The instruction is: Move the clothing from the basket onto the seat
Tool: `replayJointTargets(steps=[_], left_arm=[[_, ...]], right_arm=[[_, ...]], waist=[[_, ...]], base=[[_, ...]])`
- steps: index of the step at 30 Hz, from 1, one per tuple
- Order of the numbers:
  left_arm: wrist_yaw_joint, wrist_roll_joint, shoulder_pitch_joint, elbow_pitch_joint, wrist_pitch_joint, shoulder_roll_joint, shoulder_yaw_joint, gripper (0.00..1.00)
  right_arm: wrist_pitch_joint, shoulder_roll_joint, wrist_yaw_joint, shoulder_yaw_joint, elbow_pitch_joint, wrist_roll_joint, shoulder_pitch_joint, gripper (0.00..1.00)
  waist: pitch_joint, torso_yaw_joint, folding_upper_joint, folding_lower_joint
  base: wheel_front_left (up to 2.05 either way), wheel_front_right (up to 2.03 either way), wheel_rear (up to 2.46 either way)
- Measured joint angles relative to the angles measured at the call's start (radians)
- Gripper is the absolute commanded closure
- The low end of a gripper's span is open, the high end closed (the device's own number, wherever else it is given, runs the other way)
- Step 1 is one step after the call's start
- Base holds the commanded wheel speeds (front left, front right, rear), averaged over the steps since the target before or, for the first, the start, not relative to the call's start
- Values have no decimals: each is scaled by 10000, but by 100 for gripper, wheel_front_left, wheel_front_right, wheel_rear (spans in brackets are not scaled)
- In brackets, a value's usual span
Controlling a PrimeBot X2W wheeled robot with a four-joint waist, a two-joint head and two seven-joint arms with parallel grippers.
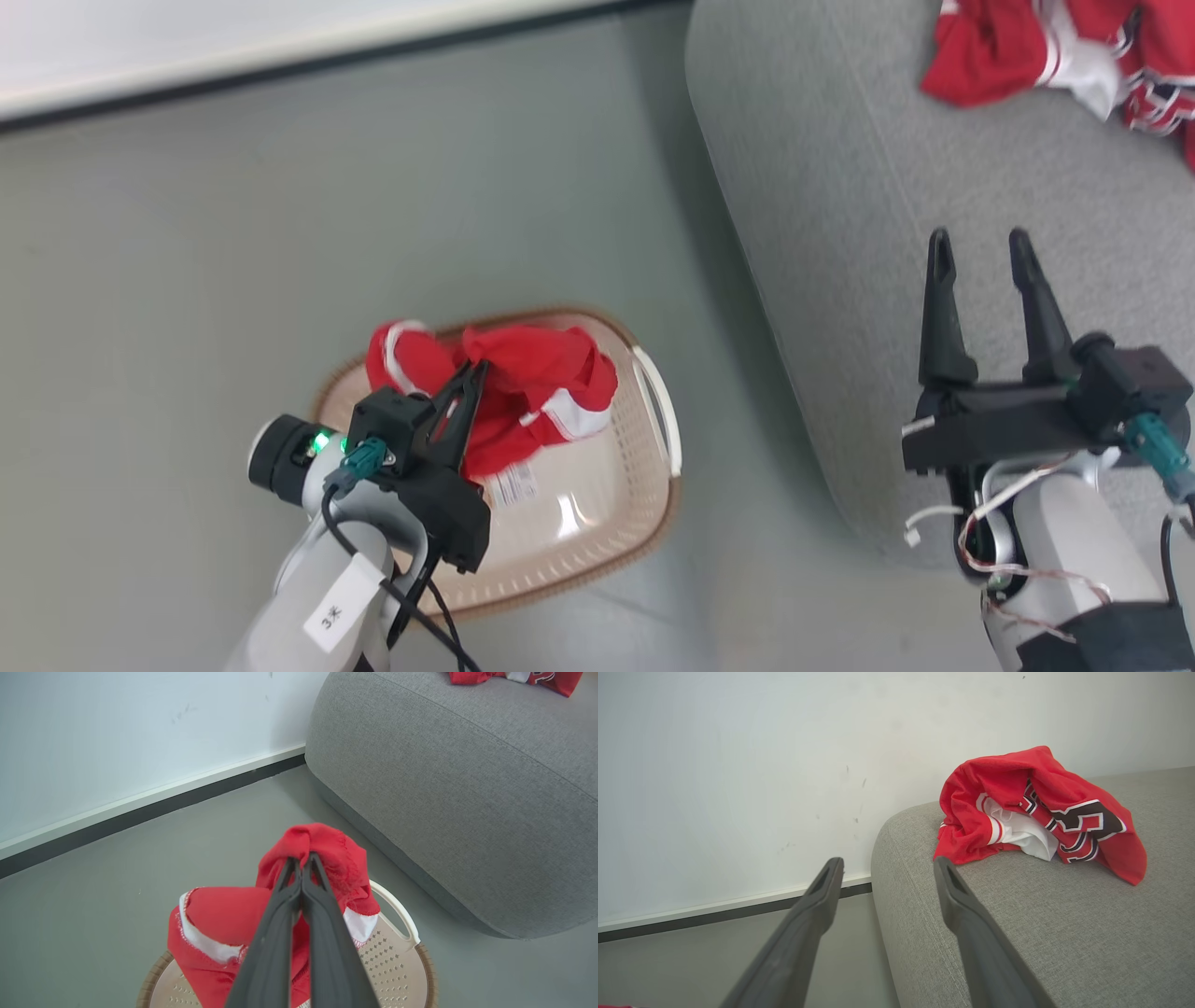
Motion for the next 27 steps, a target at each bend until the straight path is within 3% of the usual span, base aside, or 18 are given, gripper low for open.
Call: replayJointTargets(steps=[27], left_arm=[[-84, -573, 1116, -1662, -130, 4, 46, 100]], right_arm=[[0, -150, 343, 238, 320, -245, 2250, 0]], waist=[[-4159, 1008, 0, 0]], base=[[0, 0, 0]])
